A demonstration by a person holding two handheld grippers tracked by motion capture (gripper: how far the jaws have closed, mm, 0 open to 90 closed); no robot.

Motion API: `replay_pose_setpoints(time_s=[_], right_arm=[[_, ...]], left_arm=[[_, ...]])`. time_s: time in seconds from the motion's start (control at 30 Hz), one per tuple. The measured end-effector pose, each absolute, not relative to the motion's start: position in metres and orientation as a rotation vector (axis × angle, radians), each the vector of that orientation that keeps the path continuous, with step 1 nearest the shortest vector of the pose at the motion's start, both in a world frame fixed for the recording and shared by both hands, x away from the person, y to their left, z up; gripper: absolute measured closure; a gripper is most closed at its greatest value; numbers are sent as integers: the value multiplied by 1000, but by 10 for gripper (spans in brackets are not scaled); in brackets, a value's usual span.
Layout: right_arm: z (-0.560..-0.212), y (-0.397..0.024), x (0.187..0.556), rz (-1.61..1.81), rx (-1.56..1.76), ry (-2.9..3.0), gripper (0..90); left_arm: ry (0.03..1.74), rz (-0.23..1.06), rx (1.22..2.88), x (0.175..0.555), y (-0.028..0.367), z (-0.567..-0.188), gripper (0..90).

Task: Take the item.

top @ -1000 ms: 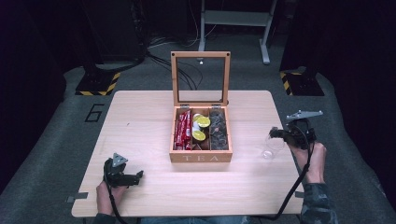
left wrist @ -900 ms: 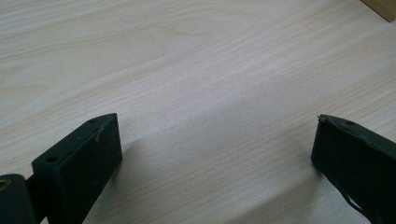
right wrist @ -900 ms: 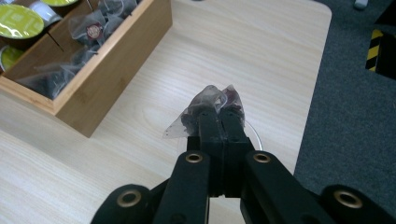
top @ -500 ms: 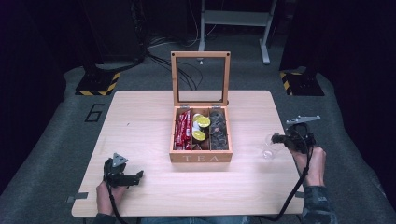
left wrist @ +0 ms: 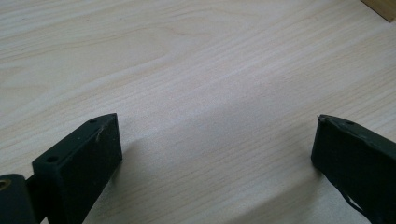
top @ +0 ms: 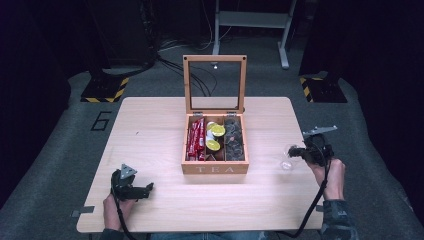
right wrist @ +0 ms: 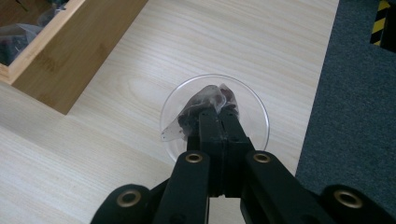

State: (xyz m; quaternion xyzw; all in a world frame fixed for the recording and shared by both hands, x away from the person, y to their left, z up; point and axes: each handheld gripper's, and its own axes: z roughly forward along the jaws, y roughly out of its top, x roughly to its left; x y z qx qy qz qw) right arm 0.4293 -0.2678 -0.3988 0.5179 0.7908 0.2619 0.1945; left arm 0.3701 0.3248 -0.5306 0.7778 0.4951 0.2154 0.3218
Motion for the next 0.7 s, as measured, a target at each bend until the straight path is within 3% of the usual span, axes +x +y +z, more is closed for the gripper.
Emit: replay_pose_setpoints(time_s=[0.63,0.7], right_arm=[[-418,-267,439,735,1489,2248,900],[-418,-267,439,753,1488,2248,856]], left_arm=[[1302,571,2032,370,324,-531,14],[1301,571,2034,370,324,-531,14]])
